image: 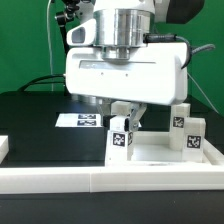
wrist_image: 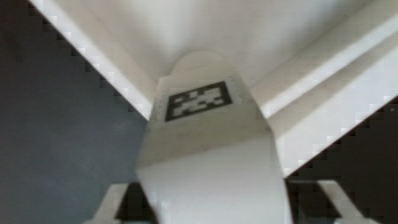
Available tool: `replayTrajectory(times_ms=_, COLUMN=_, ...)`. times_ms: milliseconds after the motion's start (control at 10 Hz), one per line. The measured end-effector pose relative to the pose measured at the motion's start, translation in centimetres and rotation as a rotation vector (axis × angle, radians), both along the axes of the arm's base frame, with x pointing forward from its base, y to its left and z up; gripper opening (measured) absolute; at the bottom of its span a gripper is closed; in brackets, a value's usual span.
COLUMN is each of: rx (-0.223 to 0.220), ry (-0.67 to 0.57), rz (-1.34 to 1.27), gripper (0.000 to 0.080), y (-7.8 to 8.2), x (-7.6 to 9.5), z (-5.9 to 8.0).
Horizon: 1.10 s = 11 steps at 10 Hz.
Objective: Assemble square table
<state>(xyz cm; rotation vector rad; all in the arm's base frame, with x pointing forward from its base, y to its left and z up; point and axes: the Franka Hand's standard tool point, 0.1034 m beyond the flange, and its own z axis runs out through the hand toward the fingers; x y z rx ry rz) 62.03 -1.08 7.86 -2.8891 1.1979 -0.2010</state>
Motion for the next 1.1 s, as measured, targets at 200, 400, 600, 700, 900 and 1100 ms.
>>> replayTrajectory(times_ms=200, rx=0.004, ry=0.001, rz=-0.014, gripper=0.0387, y=0.3, x=0.0, z=0.0)
replayTrajectory(times_ms=400, rx=0.013, ry=0.008, rz=-0.018, gripper=0.0565, y=2.0, x=-0.3, z=0.6)
replayTrajectory(times_ms=600, rx=0.020, ry=0.003, rz=0.000, gripper=0.0644, y=2.8, x=-0.4, z=1.5)
replayTrajectory(times_ms=700, rx=0.026, ry=0.005, rz=-0.006, gripper=0.0644, y=3.7, x=-0.4, z=1.9)
replayTrajectory(times_ms=900, rx=0.026, ry=0.006, rz=-0.002, gripper=0.0649, y=3.6, x=-0.5, z=1.7)
replayTrajectory(times_ms=1100, rx=0.026, ry=0.007, rz=-0.001, gripper=0.0649, y=3.7, x=-0.5, z=1.6)
